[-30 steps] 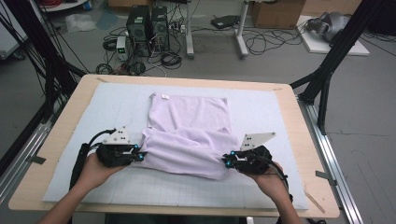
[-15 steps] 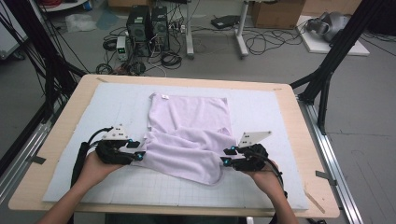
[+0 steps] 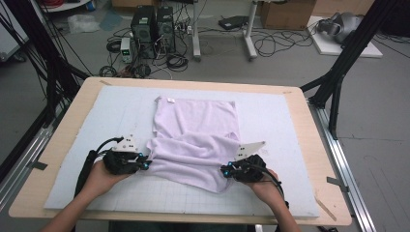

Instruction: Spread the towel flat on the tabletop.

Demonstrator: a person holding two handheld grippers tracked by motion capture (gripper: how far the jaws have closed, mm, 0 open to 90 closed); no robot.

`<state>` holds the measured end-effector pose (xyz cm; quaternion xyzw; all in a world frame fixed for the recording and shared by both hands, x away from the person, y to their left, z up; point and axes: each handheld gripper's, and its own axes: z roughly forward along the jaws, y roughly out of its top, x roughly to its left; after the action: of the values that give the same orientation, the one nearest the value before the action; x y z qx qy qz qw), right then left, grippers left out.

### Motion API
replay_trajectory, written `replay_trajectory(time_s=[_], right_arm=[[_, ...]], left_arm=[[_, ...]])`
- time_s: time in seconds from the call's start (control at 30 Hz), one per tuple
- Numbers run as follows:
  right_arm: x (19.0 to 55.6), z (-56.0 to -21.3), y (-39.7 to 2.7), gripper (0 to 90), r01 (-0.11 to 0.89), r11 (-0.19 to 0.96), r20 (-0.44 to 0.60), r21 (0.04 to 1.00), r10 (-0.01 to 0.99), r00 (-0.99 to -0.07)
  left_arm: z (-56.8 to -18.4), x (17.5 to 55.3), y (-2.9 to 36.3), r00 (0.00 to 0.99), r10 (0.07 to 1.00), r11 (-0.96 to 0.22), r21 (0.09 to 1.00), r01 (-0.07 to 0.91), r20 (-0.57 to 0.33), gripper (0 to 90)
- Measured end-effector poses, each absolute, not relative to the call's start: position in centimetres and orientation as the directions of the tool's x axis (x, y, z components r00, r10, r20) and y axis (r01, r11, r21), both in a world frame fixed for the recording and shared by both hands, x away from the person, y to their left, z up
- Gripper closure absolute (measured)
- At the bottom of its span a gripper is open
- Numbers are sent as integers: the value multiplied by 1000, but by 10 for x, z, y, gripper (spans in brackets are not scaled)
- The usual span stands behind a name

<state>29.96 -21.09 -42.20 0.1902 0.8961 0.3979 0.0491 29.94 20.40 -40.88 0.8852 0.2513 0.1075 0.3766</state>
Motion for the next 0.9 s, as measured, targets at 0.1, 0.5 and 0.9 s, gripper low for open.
replay_trajectory(time_s=[0.1, 0.5, 0.9], right_arm=[[288, -407, -218, 857, 278, 599, 50, 751, 369, -928], [275, -372, -232, 696, 240, 552, 38, 799, 352, -935], [280, -440, -214, 770, 282, 667, 75, 690, 321, -944]], left_arm=[[-396, 286, 210, 858, 513, -605, 721, 338, 28, 780], [-375, 272, 222, 864, 503, -555, 776, 300, 26, 468], [-433, 298, 190, 887, 462, -628, 708, 323, 5, 653]])
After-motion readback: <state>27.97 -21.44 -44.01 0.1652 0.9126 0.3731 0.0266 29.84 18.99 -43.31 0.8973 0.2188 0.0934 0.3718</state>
